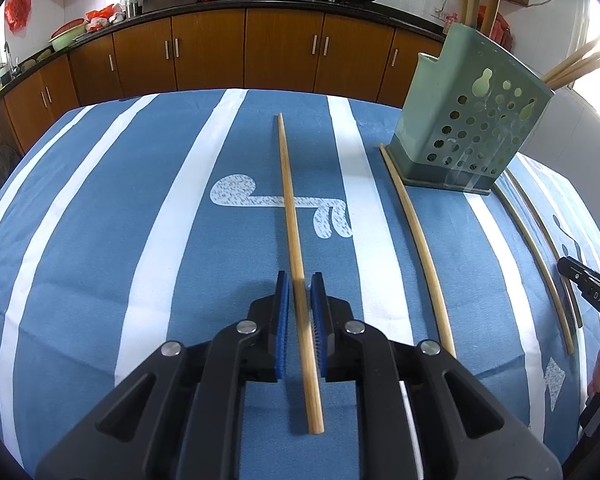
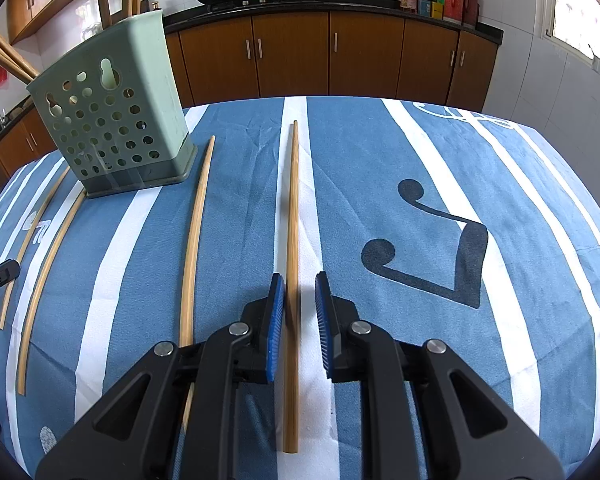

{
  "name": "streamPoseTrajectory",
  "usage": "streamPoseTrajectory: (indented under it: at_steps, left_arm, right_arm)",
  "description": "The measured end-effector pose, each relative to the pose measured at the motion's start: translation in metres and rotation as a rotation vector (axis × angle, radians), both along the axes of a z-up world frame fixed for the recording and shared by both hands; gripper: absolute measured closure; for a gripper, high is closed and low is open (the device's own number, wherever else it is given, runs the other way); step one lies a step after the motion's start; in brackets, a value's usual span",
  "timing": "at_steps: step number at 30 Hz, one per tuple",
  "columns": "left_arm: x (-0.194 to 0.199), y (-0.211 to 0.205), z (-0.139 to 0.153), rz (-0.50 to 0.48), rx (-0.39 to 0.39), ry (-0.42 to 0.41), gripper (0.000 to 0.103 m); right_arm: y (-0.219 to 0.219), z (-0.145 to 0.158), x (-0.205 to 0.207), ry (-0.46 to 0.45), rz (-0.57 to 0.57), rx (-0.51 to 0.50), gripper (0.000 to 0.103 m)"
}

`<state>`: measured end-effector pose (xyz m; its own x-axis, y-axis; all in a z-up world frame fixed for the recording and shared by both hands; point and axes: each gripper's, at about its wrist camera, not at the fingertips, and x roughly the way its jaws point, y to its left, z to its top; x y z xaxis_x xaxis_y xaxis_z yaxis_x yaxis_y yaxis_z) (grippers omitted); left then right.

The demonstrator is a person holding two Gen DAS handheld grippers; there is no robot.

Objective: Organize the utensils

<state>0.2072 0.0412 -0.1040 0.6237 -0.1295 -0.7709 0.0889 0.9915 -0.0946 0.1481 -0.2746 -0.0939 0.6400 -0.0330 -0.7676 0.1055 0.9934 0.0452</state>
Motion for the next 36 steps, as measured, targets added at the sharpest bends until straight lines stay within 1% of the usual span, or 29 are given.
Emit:
streamPoseTrajectory:
  at_steps: [6,11,21,36]
  left_arm:
    - [0.000,0.000,0.000,0.000,-0.002,0.002,0.087]
    - [-0.006,-0.003,0.000,0.011,0.041,0.000,0.087]
    - [-0.016,-0.007,0.001,0.014,0.074,0.000,0.087]
    - [-0.020,-0.012,0.000,0.011,0.090,-0.001,0.087]
  right_arm:
    - [0.000,0.000,0.000,-0.001,0.000,0.004,0.085]
    - [0.001,0.000,-0.005,-0.001,0.004,0.012,0.085]
    - [0.002,0.001,-0.010,-0.001,0.012,0.024,0.085]
    - [0.002,0.002,-0.010,0.002,0.014,0.021,0.085]
